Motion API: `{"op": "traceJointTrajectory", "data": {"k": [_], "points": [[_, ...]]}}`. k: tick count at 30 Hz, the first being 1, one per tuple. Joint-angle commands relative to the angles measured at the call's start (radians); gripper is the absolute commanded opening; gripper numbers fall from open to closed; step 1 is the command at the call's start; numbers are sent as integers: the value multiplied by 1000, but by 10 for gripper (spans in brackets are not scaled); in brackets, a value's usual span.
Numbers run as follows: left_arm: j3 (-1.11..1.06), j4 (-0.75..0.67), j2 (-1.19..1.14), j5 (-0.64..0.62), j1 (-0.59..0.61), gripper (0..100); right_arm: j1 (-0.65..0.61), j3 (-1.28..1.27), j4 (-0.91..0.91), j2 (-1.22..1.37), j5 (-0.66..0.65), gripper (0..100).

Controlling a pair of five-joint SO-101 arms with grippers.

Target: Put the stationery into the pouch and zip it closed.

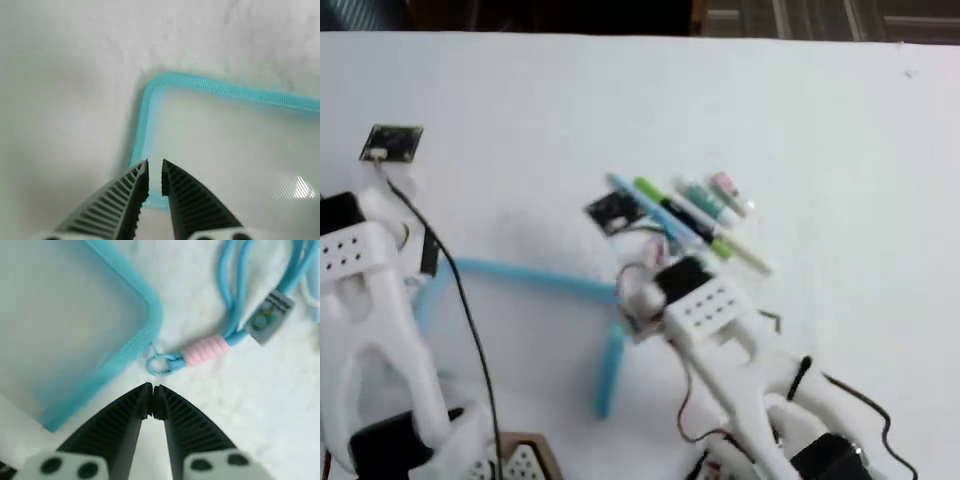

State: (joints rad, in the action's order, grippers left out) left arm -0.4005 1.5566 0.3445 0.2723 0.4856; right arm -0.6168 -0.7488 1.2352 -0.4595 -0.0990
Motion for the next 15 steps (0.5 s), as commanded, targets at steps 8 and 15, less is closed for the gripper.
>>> {"op": "traceJointTrajectory", "data": {"k": [8, 15], "points": [[-8, 46, 229, 6, 143, 81, 128, -176, -81, -240, -678, 224], [-276, -78, 400, -3, 143, 83, 65, -288, -176, -265, -835, 246]]}}
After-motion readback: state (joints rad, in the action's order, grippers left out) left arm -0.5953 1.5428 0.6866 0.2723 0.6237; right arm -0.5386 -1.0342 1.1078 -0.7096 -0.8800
